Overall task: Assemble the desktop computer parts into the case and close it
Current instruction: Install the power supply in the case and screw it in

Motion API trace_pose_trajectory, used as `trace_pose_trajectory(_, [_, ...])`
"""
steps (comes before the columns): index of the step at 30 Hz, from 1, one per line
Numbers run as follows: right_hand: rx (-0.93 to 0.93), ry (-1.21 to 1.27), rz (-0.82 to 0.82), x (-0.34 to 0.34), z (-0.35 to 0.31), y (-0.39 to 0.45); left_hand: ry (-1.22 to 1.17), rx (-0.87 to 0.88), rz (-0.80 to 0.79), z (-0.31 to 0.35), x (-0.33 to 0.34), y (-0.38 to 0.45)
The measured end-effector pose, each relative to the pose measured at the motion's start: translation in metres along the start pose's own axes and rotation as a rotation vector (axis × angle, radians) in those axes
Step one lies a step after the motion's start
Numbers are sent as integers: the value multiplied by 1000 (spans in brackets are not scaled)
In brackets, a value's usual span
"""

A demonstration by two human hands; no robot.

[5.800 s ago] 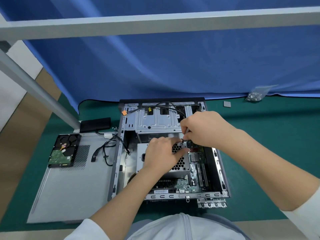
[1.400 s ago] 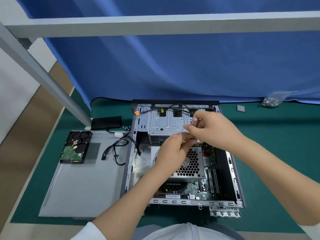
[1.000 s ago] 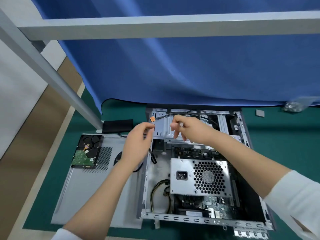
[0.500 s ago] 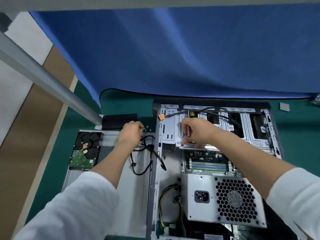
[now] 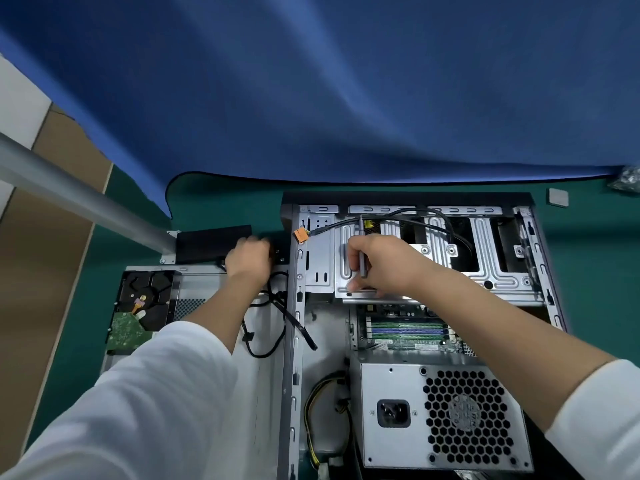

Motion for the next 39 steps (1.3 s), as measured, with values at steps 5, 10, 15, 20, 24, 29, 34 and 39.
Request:
trace_pose_trajectory(5, [10,-3,-3,-1,-2,-1,-14,13,4,0,1,1])
trace_pose_trajectory(10, [16,19,0,-2,-4,-3,-87,-16,19,-4,4,-3])
trace_pose_trajectory(15, [14,31,8,-1,-3,-3,-121,0,40,-7,3,-6])
trace_pose_trajectory(20, [4,28,27,1,0,-2,-120,-4,33,-6,4,-6])
trace_pose_trajectory(24, [-4,23,35,1,2,-2,0,62,5,-4,6,-4])
trace_pose_trajectory(29, [-4,36,38,2,2,-1,2,69,11,-5,9,-3])
trace_pose_trajectory(34, [3,63,30,2,1,-3,-456,-122,58,-15,1,1])
trace_pose_trajectory(39, [-18,72,49,4,3,-2,-1037,-438,26,-24,-16,-11])
Point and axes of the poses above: each hand's wrist, its own y-axis towards the middle knuckle, its own x-axis out of the palm, z = x × y, the point moved 2 cm from there along y, towards the middle knuckle, and after that the axes turned 14 degrees about z, right-handed, at the moved point
